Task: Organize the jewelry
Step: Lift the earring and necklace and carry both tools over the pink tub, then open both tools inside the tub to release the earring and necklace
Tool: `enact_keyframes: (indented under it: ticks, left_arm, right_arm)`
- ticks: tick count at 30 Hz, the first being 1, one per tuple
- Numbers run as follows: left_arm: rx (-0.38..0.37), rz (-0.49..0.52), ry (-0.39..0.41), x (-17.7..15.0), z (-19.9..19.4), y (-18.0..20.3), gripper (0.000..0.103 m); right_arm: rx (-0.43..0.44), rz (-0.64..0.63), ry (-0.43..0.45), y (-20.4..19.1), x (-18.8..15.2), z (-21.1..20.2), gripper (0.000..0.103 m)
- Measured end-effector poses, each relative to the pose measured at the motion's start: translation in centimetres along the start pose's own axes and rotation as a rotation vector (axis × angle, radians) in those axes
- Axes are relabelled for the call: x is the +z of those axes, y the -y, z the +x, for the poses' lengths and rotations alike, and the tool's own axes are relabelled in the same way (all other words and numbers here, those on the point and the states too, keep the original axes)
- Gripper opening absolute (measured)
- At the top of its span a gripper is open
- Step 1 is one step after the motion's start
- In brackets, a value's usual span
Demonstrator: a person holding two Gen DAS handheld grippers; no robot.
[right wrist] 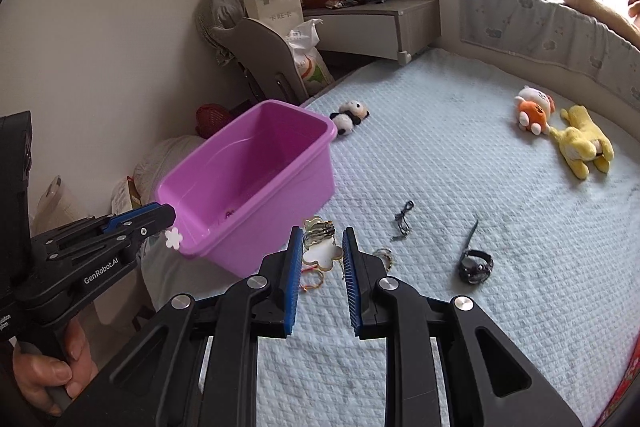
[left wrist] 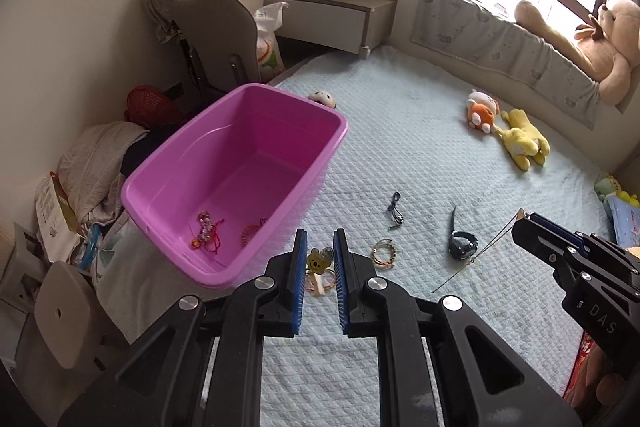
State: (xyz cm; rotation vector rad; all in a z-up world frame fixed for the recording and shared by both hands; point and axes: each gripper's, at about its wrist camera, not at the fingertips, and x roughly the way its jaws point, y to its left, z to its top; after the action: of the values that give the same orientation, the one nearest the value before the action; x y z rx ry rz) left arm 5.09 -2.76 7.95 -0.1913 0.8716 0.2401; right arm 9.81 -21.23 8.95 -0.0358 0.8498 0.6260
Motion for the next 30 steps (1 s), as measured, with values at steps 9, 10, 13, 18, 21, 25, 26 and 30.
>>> enact_keyframes:
  ticks: [9, 10, 13, 18, 21, 25, 26, 30]
  left_arm:
    - [-0.019, 0.013, 0.019, 5.8, 2.6, -7.9, 0.013]
    - [-0.021, 0.021, 0.025, 6.4, 2.9, -8.6, 0.013]
    - [-0.025, 0.033, 0.025, 8.3, 4.5, -11.0, 0.013]
    - [-0.035, 0.037, -0.005, 10.4, 7.5, -14.2, 0.013]
    - [-0.047, 0.028, -0.031, 10.9, 9.2, -15.8, 0.013]
    - [-0.064, 0.005, -0.088, 11.1, 11.8, -17.8, 0.014]
    - [-0.066, 0.0, -0.106, 11.1, 12.5, -18.2, 0.014]
    - [-0.069, -0.012, -0.172, 10.5, 15.2, -19.3, 0.014]
  right_arm:
    - [-0.016, 0.008, 0.059, -6.0, 7.2, 4.5, 0.02]
    - [-0.018, 0.006, 0.066, -6.7, 8.1, 5.1, 0.02]
    - [-0.015, 0.009, 0.082, -8.7, 10.3, 7.0, 0.02]
    - [-0.004, 0.016, 0.074, -11.6, 12.9, 10.9, 0.02]
    - [0.004, 0.009, 0.051, -13.0, 13.8, 13.6, 0.02]
    - [0.007, -0.003, -0.016, -14.4, 14.1, 17.3, 0.02]
    - [0.007, -0.01, -0.036, -14.8, 14.0, 18.3, 0.02]
    - [-0.002, -0.018, -0.098, -15.4, 13.5, 21.2, 0.02]
